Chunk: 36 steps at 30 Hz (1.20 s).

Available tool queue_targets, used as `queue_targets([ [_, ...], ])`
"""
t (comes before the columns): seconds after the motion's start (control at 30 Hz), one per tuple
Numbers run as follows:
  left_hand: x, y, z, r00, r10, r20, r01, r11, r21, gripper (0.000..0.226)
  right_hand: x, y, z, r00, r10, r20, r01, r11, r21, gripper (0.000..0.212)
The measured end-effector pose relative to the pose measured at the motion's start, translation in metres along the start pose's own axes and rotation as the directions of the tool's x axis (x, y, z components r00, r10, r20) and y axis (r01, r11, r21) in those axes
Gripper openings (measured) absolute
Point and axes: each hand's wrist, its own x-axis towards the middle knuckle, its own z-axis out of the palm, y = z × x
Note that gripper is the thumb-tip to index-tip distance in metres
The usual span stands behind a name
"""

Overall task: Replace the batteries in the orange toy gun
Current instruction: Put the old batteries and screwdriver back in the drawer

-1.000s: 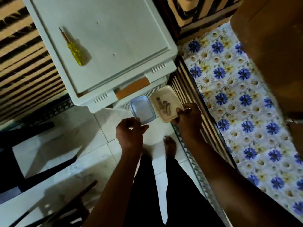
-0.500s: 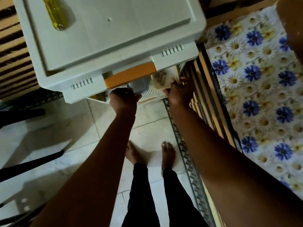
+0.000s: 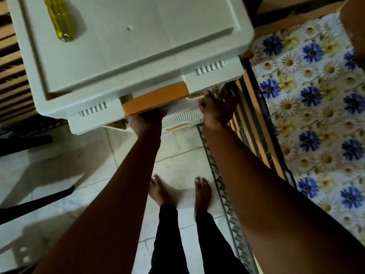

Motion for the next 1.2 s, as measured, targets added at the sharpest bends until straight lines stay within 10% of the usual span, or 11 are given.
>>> queue_targets([
  [0.13,-0.016,-0.013,-0.014,0.963,0.138,-0.233,-0.050,0.936,0.349,0.016,-0.023,0.005,-0.032,0.995,-0.025,0.100,0.034,0.995,-0.089,0.030],
  [0.43,-0.138,0.036,-0.035,0.901,0.433,0.033,-0.392,0.779,0.489,0.006,-0.146,-0.069,-0.096,0.868,-0.361,0.340,0.425,0.895,-0.134,0.011],
  [0.73,-0.134,0.153,-0.026,0.528,0.842,0.107,-0.671,0.337,0.661,0.009,-0.160,-0.142,-0.043,0.350,-0.810,0.471,0.936,0.275,-0.222,0.021],
  [0.97,-0.051,0.204,-0.015,0.700,0.714,-0.007,-0.381,0.381,0.842,0.046,-0.128,-0.140,-0.016,0.185,-0.802,0.568,0.978,0.096,-0.184,0.029],
  [1.2,-0.034,0.210,-0.014,0.742,0.666,-0.077,-0.316,0.450,0.835,0.027,-0.122,-0.138,-0.020,0.146,-0.805,0.575,0.987,0.083,-0.135,0.026],
])
